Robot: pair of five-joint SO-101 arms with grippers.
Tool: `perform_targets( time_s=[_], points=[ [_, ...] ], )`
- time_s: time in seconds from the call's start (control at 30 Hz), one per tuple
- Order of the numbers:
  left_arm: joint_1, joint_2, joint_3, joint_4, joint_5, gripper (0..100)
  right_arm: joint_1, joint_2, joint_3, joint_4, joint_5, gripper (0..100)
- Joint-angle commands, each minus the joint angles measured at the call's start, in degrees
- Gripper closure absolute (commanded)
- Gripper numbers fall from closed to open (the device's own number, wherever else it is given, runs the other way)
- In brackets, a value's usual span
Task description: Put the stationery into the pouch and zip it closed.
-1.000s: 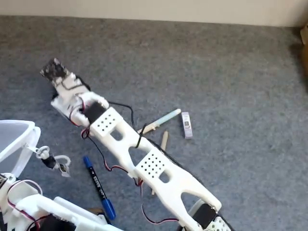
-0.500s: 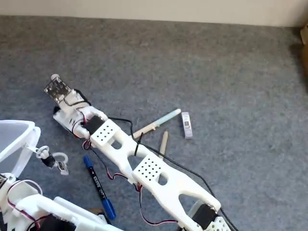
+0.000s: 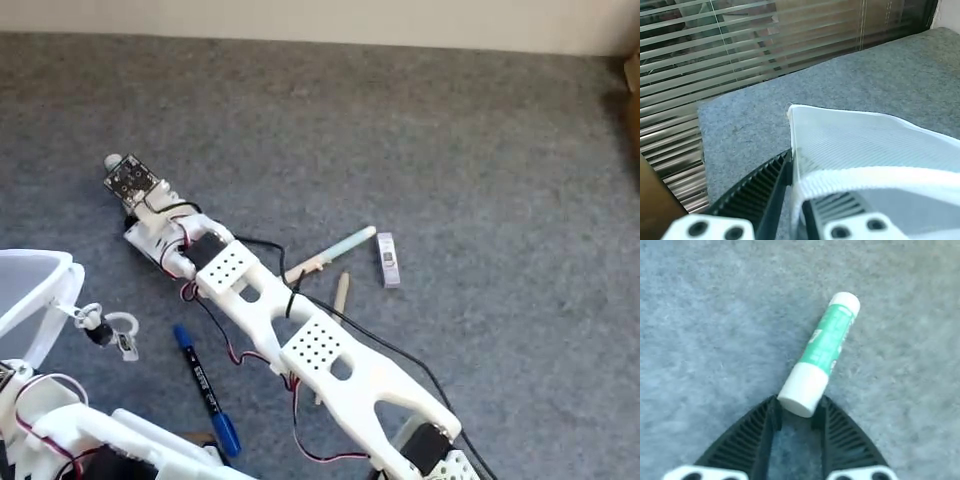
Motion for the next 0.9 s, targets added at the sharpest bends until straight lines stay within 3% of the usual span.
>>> perform_targets(
  time_s=[0.0, 0.33, 0.5, 0.87],
  points=[
    [-0.2, -0.4, -1.4, 0.0, 0.4, 99, 0.7, -2.2, -2.8, 3.8, 1.8, 99.1],
    [-0.2, -0.4, -1.4, 0.0, 0.4, 99, 0.8, -3.1, -15.8, 22.5, 1.9, 99.1],
    [-0.2, -0.4, -1.4, 0.0, 0.4, 99, 1.6, -5.1, -15.8, 26.6, 1.8, 99.1],
    [-0.2, -0.4, -1.5, -0.1, 0.4, 99, 2.7, -16.7, -15.8, 52.4, 1.8, 99.1]
  ],
)
